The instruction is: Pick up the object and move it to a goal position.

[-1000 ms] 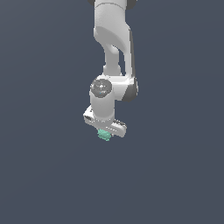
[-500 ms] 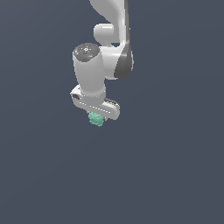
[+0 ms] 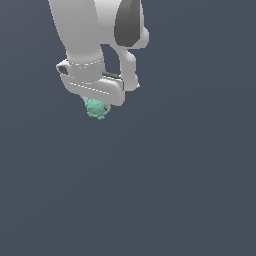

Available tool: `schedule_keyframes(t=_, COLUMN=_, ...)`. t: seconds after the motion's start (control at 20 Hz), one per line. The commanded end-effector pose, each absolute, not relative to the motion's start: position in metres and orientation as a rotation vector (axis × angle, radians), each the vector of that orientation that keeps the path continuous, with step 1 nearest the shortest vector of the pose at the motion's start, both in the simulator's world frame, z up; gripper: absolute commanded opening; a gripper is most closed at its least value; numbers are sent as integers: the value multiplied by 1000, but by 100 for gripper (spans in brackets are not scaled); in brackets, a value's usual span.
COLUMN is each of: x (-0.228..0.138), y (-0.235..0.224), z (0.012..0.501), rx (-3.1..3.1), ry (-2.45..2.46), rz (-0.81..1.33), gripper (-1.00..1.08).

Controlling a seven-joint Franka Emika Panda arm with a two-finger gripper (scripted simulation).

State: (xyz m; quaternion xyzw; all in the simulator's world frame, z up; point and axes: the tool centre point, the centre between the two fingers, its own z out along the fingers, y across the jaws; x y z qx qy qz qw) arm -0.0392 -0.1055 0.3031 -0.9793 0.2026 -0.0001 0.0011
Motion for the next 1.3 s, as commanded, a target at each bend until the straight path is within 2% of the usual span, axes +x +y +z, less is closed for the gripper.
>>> schedule_keyframes(t=0.0, x=-48, y=-115, z=332, rx=-3074, ry=636, rz=1, gripper=-100)
schedule_keyframes(t=0.6, x=-74, y=-153, z=445, rx=-3075, ry=636, rz=0, gripper=-100)
schedule_keyframes(t=0.9, x=-79, y=-163, z=472, rx=-3076, ry=635, rz=0, gripper=-100)
schedule_keyframes(t=1.25, x=-79, y=-166, z=482, rx=-3077, ry=635, rz=0, gripper=-100)
